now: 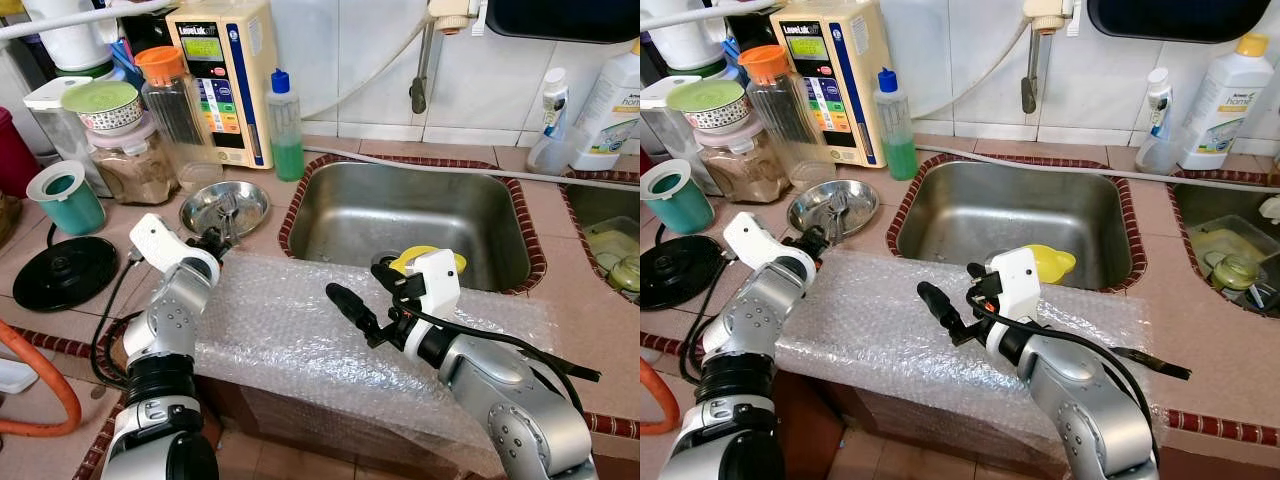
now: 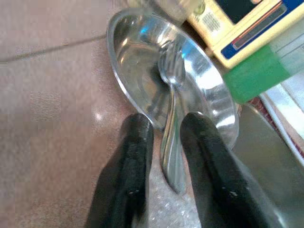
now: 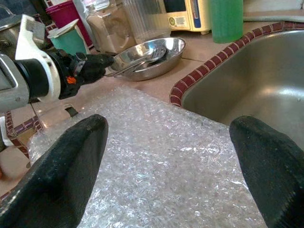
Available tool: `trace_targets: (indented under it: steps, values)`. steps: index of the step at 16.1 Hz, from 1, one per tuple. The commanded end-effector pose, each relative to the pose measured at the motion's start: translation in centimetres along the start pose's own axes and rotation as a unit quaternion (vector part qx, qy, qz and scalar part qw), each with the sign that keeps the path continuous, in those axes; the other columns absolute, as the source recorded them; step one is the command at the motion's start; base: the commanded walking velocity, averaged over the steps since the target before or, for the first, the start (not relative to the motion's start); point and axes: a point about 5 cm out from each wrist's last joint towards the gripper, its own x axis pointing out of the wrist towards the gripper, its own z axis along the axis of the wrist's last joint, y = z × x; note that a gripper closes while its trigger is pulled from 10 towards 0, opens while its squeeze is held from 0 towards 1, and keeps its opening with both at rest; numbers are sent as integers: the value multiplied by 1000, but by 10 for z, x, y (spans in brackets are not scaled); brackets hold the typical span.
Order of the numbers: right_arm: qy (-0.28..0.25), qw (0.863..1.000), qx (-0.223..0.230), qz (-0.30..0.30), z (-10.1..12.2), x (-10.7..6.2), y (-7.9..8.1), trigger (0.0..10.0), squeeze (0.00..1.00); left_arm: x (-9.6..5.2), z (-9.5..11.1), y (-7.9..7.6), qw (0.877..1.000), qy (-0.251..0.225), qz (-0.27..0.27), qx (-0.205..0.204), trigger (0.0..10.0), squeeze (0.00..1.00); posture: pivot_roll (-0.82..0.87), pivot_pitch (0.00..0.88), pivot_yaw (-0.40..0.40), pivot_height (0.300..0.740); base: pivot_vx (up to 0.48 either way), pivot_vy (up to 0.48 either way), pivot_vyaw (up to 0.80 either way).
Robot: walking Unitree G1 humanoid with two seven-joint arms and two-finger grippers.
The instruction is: Kitchen organization
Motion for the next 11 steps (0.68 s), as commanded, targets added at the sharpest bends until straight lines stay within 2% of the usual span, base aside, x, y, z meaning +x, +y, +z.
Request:
trace_targets:
  steps: [1,3,5,6,9,11]
  values:
    - [-10,1000,-7,1,5,1,0,10000,0,-2,9,-3,1000,-15,-1,12,0,0,-79,0,117,740,0,0,0]
    - [-10,1000,-6,0,4,1,0,10000,0,-8,15,-12,997,-36,-15,64,0,0,-76,0,121,740,0,0,0]
    - [-13,1000,-3,-2,4,2,0,10000,0,-13,18,-17,993,-57,-28,95,0,0,-71,0,121,740,0,0,0]
    - [-13,1000,-2,-2,4,3,0,10000,0,-15,18,-16,987,-71,-30,138,0,0,-65,0,119,740,0,0,0]
    - [-16,1000,-1,-6,5,5,-1,10000,0,-19,21,-17,977,-102,-42,181,0,0,-62,0,117,740,0,0,0]
    - [-17,1000,1,-8,4,4,-2,10000,0,-22,21,-18,976,-111,-49,182,0,0,-58,0,113,740,0,0,0]
